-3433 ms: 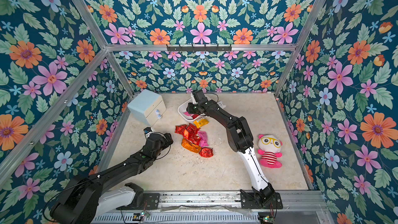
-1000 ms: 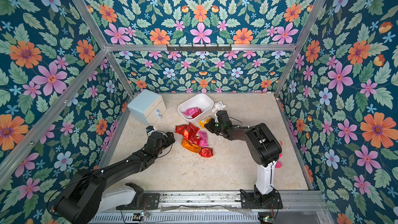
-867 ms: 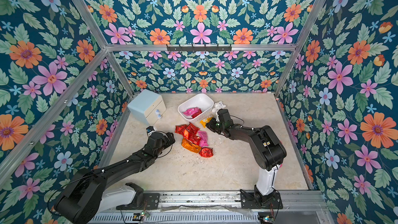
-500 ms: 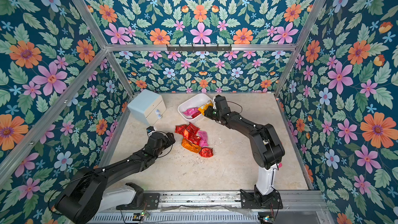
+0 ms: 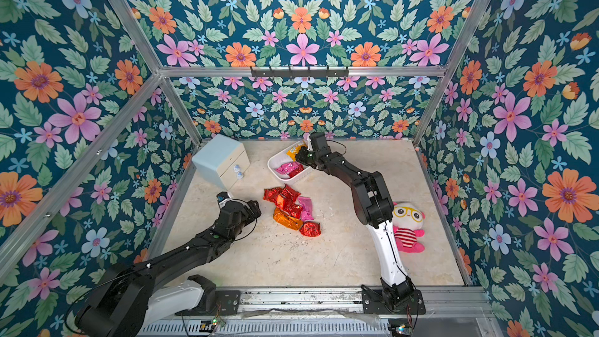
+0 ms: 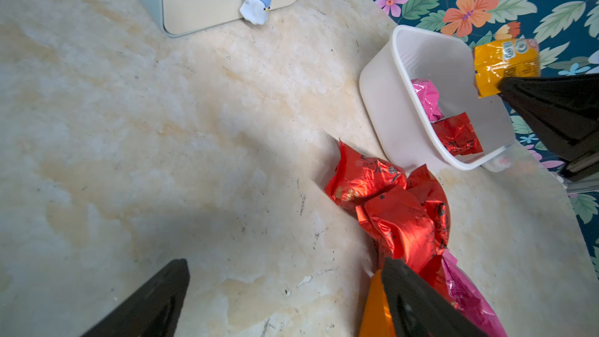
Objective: Put the tea bags into the storage box
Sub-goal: Place the tea bag in the storage box, then pick up the tea bag from the center of the board.
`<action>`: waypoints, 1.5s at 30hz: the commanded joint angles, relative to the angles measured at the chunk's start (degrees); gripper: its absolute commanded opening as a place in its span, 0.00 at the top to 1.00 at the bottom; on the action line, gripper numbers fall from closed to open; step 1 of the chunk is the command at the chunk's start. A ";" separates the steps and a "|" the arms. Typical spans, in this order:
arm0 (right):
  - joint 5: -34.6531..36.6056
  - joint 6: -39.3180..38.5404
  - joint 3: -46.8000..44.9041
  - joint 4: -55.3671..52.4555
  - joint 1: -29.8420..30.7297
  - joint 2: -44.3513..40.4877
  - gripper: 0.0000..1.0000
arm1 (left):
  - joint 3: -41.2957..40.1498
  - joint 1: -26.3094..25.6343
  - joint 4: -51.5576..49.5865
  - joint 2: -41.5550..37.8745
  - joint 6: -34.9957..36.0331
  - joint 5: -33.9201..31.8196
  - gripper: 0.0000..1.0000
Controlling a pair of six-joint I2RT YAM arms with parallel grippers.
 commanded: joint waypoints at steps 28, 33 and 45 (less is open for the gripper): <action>9.51 -12.25 -35.49 -11.37 6.17 -29.43 0.41 | 2.58 0.04 1.48 3.76 -0.46 2.03 0.01; 13.12 -12.32 -39.15 -14.21 9.66 -31.15 0.38 | 2.52 0.08 2.03 4.19 -1.34 2.72 0.01; 10.03 -8.02 -43.38 -9.33 11.11 -29.37 0.47 | 2.30 0.08 1.57 3.92 -1.74 2.86 0.01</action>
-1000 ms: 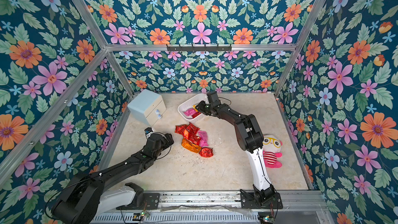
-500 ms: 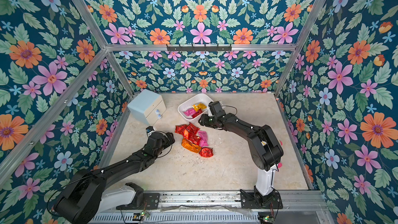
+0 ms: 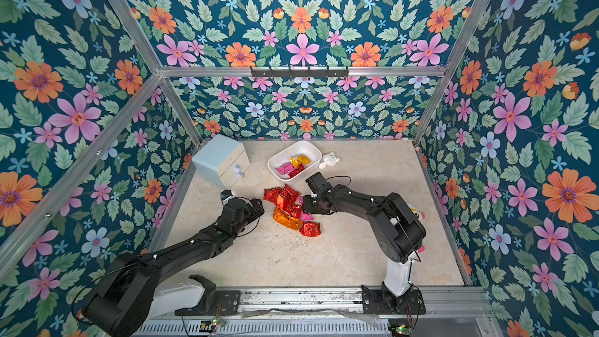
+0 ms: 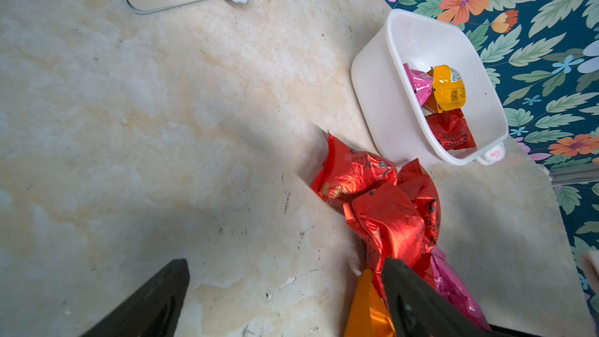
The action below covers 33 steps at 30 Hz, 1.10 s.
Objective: Put the tea bags into the storage box
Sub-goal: Pick up the tea bag from the center of the board.
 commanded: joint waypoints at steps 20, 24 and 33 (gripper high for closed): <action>2.38 0.69 2.82 -2.20 0.05 -2.61 0.81 | 1.00 0.07 -0.03 0.46 0.25 0.02 0.01; 5.38 -1.50 6.40 -5.54 -0.19 -3.23 0.81 | 1.65 0.08 0.13 0.95 0.41 0.21 0.01; 8.03 -5.78 18.39 -5.92 -3.21 0.22 0.81 | 1.98 0.06 0.15 1.30 0.84 0.47 0.01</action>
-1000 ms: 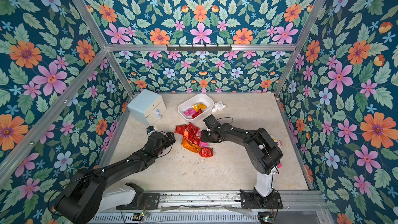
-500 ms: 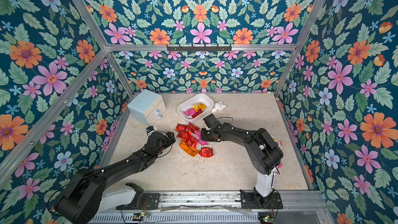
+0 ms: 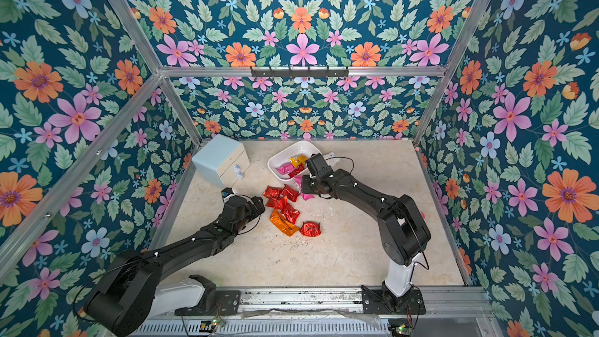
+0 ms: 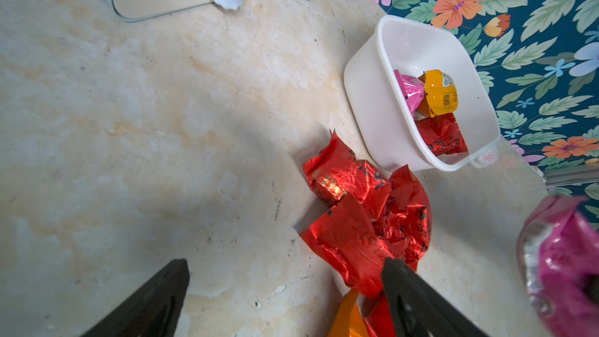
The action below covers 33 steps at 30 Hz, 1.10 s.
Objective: Put the tea bags into the storage box
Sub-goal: Pick up the tea bag from the center of the board, then place the tea bag in the storage box.
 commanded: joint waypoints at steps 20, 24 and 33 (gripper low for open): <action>13.78 -15.78 54.32 -12.96 -5.67 38.38 0.80 | -1.95 0.08 -1.21 -2.12 1.35 0.14 0.01; 15.11 -16.60 53.96 -12.01 -5.76 39.27 0.78 | -1.53 0.06 -0.14 -1.31 2.57 2.34 0.01; 13.89 -16.46 50.41 -11.45 -5.85 36.08 0.45 | 0.20 0.06 2.84 1.82 2.73 7.70 0.01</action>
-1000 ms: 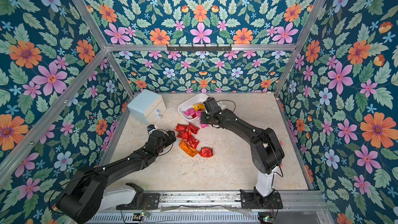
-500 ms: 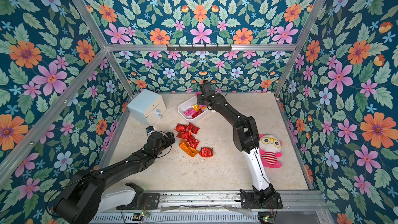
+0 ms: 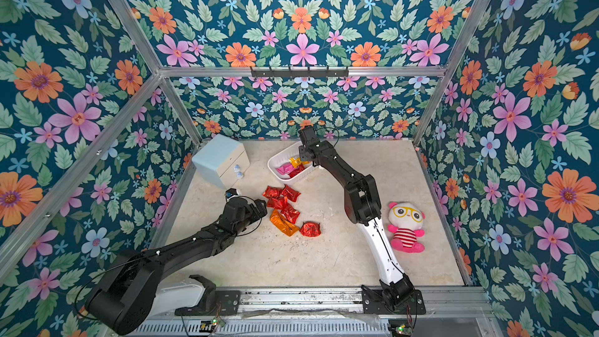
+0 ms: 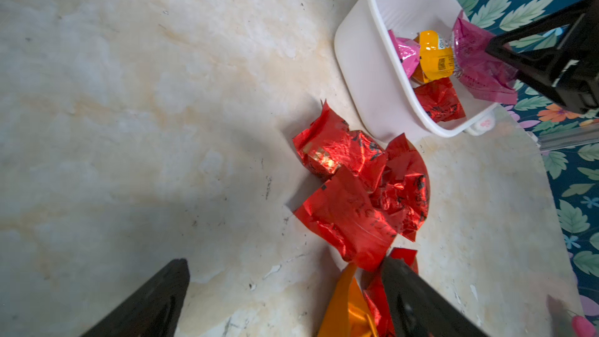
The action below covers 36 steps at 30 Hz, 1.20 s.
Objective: Put the tea bags into the storage box
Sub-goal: Place the tea bag in the storage box, then pick up the tea bag from the center of the board.
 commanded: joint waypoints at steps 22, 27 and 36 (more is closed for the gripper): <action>-12.80 14.50 -49.28 21.35 0.11 -37.03 0.38 | 6.72 -0.02 5.81 10.90 -3.17 9.36 0.02; -11.89 15.96 -57.96 23.49 0.16 -43.55 0.38 | 8.36 -0.02 5.88 14.51 -3.58 9.90 0.03; -9.00 14.42 -61.66 20.64 0.16 -46.52 0.38 | 12.66 0.04 4.47 19.84 -4.41 11.62 0.10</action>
